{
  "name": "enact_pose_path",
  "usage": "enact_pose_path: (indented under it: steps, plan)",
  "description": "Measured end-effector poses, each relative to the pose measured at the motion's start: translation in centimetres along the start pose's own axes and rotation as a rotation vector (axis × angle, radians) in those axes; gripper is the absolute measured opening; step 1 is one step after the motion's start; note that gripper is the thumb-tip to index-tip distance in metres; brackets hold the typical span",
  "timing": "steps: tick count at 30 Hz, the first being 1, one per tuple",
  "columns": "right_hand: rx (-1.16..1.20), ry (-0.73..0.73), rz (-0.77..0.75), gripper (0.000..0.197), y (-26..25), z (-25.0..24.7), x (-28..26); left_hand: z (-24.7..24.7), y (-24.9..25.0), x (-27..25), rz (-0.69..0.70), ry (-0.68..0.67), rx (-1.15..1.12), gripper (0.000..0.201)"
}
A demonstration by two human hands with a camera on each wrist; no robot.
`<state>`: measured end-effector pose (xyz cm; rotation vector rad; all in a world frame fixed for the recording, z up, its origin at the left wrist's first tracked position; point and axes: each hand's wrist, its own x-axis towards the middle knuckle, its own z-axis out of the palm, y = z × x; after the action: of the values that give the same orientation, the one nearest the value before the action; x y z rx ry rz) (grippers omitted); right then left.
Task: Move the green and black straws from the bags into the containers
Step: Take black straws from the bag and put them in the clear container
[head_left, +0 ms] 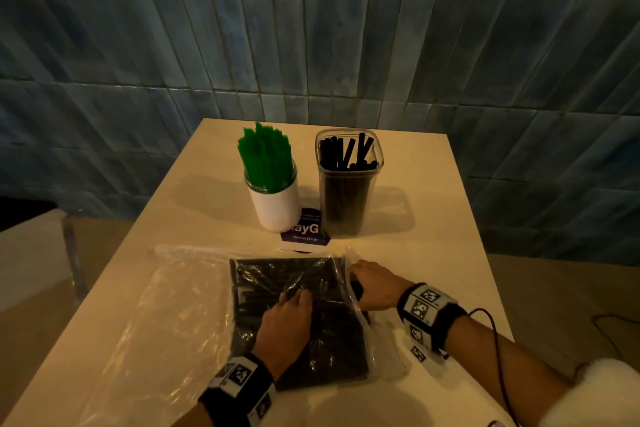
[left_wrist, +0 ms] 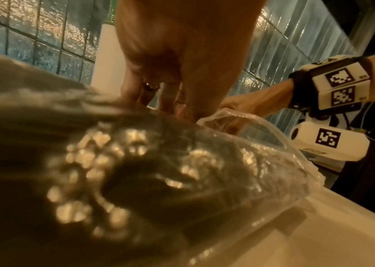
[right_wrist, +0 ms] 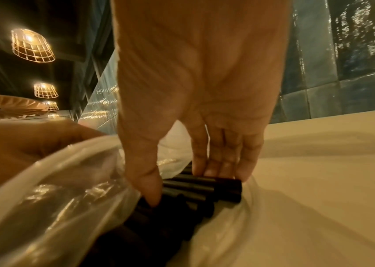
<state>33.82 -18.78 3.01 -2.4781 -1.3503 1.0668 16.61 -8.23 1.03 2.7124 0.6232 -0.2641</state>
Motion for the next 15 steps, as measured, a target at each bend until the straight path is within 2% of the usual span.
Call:
enact_pose_path:
  steps: [2,5,8,10,15]
  plan:
    - [-0.041,-0.051,0.0,0.043,-0.4,-0.1,0.4,-0.2,0.0,-0.1,-0.007,0.037,-0.075,0.021]
    - [-0.076,-0.095,0.006,0.039,-0.6,0.3,1.0,-0.4,-0.3,-0.3,-0.016,0.102,-0.108,0.019]
    - [-0.14,-0.077,0.028,0.023,-0.4,0.9,1.2,-0.6,-1.0,-0.7,-0.02,0.147,-0.081,0.02]
    - [-0.214,-0.032,0.029,0.017,-0.2,1.0,0.8,-0.5,-1.5,-0.8,-0.023,0.148,-0.068,0.025]
    - [-0.255,0.11,0.033,0.026,1.2,1.2,0.1,-0.4,-2.1,-0.8,-0.06,0.057,-0.053,0.048]
